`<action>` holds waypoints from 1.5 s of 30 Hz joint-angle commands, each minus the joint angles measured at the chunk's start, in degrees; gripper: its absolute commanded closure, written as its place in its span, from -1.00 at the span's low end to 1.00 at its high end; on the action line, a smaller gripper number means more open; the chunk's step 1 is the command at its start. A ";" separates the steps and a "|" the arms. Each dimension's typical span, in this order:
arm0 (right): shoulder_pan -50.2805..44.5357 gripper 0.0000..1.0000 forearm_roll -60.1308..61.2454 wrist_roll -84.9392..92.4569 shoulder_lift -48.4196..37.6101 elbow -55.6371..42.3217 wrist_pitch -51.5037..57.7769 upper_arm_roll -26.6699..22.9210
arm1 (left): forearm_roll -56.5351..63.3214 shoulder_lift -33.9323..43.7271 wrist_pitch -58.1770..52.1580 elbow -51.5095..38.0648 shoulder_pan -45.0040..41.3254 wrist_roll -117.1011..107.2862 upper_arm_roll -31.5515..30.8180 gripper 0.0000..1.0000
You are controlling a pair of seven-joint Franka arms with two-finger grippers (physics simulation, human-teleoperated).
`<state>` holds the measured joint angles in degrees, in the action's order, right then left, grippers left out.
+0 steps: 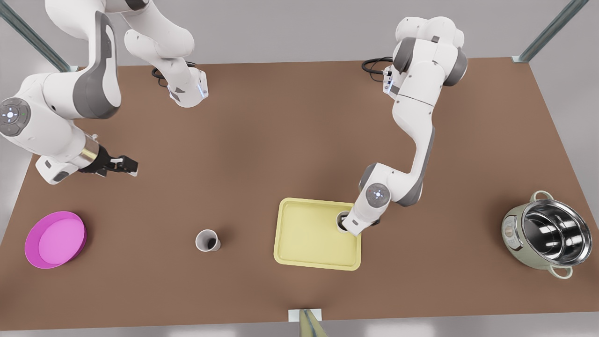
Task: Use the left arm to pick up the white IKEA cup from the tray and place it on the middle-left position; use the right arm to pick up the white IKEA cup from the tray and place it on the middle-right position
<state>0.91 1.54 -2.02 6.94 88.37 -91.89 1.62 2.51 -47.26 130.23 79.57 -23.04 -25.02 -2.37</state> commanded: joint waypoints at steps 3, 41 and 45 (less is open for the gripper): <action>0.05 -1.00 0.05 1.23 -0.09 -0.75 0.75 -0.21 | -0.05 0.24 0.38 -0.73 -0.43 -2.84 0.00 0.22; 0.14 -1.00 -0.22 1.14 0.00 -0.75 0.57 -0.39 | 1.71 0.85 -0.42 -0.99 22.25 17.81 1.23 -1.00; 0.05 -1.00 -1.62 0.87 0.00 -0.84 0.57 -0.30 | 4.26 9.11 -16.13 -1.44 21.81 17.46 0.97 -1.00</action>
<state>0.92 0.25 -1.01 7.00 87.60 -91.32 1.31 2.92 -40.02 124.68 78.23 -1.31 -7.11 -1.25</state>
